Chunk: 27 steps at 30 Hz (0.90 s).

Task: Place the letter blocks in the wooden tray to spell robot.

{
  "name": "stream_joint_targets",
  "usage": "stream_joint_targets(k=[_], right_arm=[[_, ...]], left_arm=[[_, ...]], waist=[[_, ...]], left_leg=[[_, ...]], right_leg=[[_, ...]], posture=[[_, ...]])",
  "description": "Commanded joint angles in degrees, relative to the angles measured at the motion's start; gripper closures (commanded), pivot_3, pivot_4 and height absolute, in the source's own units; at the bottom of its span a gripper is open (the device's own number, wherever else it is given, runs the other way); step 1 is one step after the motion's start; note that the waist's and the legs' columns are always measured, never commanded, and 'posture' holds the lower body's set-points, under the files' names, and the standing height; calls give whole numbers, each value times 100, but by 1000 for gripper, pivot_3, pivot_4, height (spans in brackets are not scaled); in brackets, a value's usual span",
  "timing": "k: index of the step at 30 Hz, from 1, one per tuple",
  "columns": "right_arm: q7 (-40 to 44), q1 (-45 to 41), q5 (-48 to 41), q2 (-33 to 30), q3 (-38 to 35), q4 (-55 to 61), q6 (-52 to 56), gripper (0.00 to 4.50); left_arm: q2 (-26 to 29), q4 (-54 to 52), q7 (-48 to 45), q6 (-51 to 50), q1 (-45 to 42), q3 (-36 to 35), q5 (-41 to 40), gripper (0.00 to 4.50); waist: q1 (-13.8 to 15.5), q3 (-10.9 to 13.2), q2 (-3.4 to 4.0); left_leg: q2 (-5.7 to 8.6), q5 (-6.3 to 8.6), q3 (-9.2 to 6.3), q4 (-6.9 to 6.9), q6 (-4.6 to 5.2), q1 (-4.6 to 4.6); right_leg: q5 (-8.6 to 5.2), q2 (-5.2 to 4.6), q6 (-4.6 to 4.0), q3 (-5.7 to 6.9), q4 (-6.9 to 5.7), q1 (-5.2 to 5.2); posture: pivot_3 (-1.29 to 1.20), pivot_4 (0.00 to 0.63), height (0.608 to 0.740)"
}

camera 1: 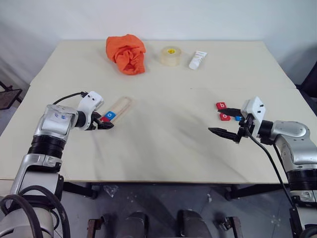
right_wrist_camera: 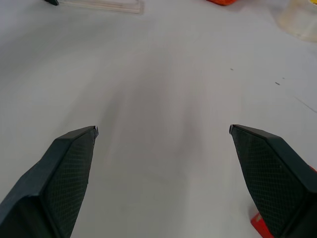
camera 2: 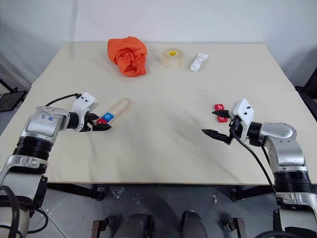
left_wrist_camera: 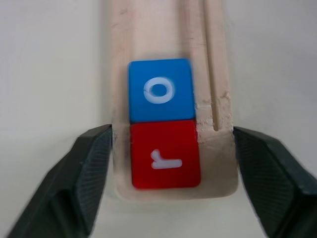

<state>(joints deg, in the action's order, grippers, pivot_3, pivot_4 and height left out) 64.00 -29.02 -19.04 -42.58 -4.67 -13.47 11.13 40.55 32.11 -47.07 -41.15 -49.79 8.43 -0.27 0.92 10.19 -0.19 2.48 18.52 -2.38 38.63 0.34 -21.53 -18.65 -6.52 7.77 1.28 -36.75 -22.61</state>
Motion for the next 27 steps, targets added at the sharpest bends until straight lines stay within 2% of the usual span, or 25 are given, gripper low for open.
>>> stream_joint_targets(k=[1, 4, 9, 13, 16, 23, 27], right_arm=[[-54, -13, -52, -35, -143, 239, -82, 0], [-67, 3, -66, -55, -162, 258, -74, 0], [-27, 79, -69, -156, -211, 310, -61, 0], [12, 92, -59, -209, -245, 268, -124, 0], [72, 180, -80, -293, -297, 281, -157, 0], [420, 768, -165, -695, -565, 436, -285, 0], [681, 1256, -405, -949, -844, 719, -188, 0]], left_arm=[[-156, -7, 110, 48, 248, 74, 95, 1084], [-190, -143, 65, 211, 274, 58, 86, 1084], [-287, -959, -284, 432, 199, 174, -22, 1084], [-342, -1436, -666, 611, 112, 540, 72, 1084], [-446, -1740, -1095, 768, -47, 897, 78, 1084], [-945, -2011, -1357, 956, -330, 1421, 163, 1084], [-1164, -2485, -1511, 975, -198, 1748, 228, 1084]], waist=[[26, 0, 0], [40, 0, 0], [59, 2, -3], [30, 2, -4], [25, 2, -4], [37, 3, -5], [46, 6, -11]], left_leg=[[0, 0, 0, 7, 0, 0], [0, 0, 0, 22, 0, 0], [2, 1, -7, 26, 1, -5], [1, 2, -12, 27, 3, -28], [-3, 2, -11, 36, 2, -72], [-2, 1, 2, 40, 4, -87], [-1, 1, 2, 43, 7, -90]], right_leg=[[0, 0, 0, 0, 2, 0], [0, 0, 0, -3, 2, 3], [0, -2, 0, -2, 2, 4], [1, 1, 2, 0, -2, -8], [2, 5, 3, 4, -11, -55], [2, 7, 4, -1, -16, -74], [4, 7, 7, -1, -14, -73]], posture=[[0, 150, 740], [0, 150, 740], [0, 150, 740], [0, 150, 740], [0, 150, 740], [0, 150, 740], [0, 150, 740]])
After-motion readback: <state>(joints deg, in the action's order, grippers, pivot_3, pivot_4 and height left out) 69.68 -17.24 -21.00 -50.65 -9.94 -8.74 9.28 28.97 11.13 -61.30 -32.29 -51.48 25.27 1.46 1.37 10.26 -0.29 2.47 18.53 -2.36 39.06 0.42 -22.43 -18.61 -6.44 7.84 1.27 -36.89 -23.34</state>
